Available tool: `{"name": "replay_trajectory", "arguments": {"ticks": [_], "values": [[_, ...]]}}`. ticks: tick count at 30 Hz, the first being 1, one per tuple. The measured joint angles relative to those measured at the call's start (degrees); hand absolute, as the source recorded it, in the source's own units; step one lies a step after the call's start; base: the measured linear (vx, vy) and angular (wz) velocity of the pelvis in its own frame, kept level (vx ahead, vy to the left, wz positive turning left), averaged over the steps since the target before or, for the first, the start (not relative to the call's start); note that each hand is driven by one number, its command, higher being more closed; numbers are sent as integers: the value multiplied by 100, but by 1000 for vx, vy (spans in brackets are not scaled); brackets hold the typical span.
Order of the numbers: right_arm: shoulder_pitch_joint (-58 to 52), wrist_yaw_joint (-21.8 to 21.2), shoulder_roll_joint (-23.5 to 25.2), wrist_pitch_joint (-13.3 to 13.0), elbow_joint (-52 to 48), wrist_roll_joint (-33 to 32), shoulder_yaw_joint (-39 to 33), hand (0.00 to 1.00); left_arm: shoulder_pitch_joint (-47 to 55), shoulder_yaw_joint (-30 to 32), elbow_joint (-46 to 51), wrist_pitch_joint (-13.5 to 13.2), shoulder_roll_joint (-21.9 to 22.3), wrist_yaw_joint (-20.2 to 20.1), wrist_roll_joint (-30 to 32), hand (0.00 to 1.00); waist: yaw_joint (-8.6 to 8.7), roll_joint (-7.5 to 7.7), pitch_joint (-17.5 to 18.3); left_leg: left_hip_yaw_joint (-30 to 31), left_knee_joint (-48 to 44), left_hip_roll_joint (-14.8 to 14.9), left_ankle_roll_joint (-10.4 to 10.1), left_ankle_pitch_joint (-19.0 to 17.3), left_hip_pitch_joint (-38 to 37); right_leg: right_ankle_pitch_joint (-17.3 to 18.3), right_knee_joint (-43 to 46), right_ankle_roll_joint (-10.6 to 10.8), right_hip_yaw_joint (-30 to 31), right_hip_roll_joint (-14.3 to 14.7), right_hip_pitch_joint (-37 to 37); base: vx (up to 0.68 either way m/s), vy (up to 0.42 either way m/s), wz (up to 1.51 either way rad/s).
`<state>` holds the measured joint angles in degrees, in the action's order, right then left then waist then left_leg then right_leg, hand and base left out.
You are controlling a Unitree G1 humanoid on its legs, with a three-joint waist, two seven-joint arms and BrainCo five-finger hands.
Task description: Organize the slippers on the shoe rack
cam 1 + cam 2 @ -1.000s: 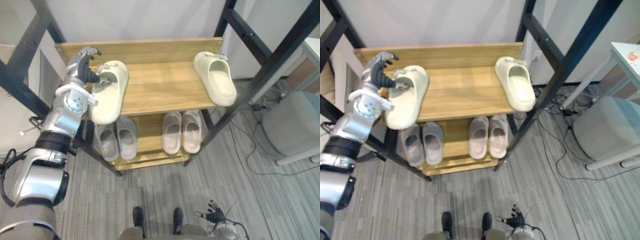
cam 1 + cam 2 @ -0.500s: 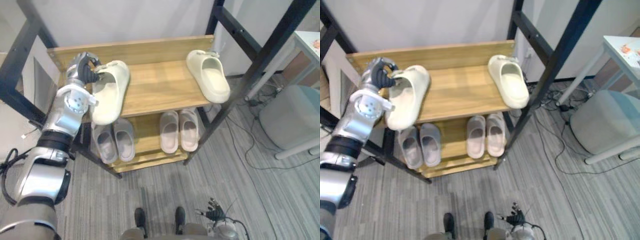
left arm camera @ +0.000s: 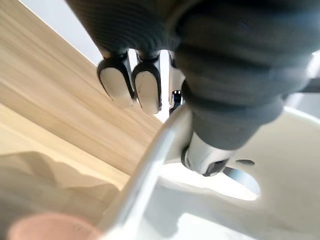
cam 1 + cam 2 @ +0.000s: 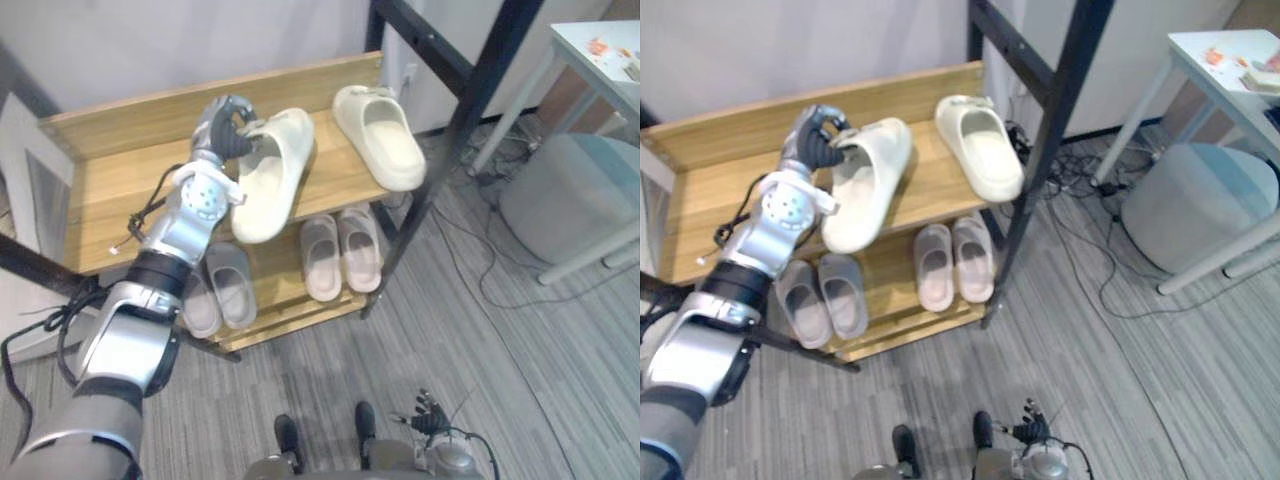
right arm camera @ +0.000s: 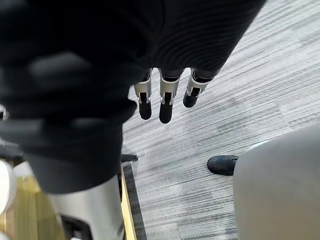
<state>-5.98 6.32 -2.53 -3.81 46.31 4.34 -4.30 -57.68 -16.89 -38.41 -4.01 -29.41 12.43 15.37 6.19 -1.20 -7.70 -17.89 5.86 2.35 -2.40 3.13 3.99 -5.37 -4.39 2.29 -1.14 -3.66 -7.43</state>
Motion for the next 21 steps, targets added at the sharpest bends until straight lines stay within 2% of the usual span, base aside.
{"name": "replay_trajectory", "arguments": {"ticks": [4,9,14,21], "values": [[86,52,-5,-5,-26,-29,-8,0,-445,83,-297,67,-1,144,-201,100,43,-10,-136,-306,-1,-28,48,-46,42,-124,-25,52,340,-9,-188,-8,22,-39],[114,56,11,-7,-27,-37,-27,0,-533,333,-546,103,-61,237,-210,100,45,28,-195,-457,-11,-85,79,-68,134,-200,-65,92,533,-17,-359,1,10,-18],[166,61,35,-28,-36,-60,-68,0,-734,532,-743,144,-315,251,-216,100,78,83,-275,-647,-101,-152,173,-165,236,-260,-65,166,777,-85,-498,14,8,-19],[166,88,57,-85,-42,-61,-75,0,-735,829,-747,212,-319,366,-212,100,83,126,-348,-625,-114,-236,230,-202,238,-266,-65,193,786,-169,-496,9,0,-1]]}}
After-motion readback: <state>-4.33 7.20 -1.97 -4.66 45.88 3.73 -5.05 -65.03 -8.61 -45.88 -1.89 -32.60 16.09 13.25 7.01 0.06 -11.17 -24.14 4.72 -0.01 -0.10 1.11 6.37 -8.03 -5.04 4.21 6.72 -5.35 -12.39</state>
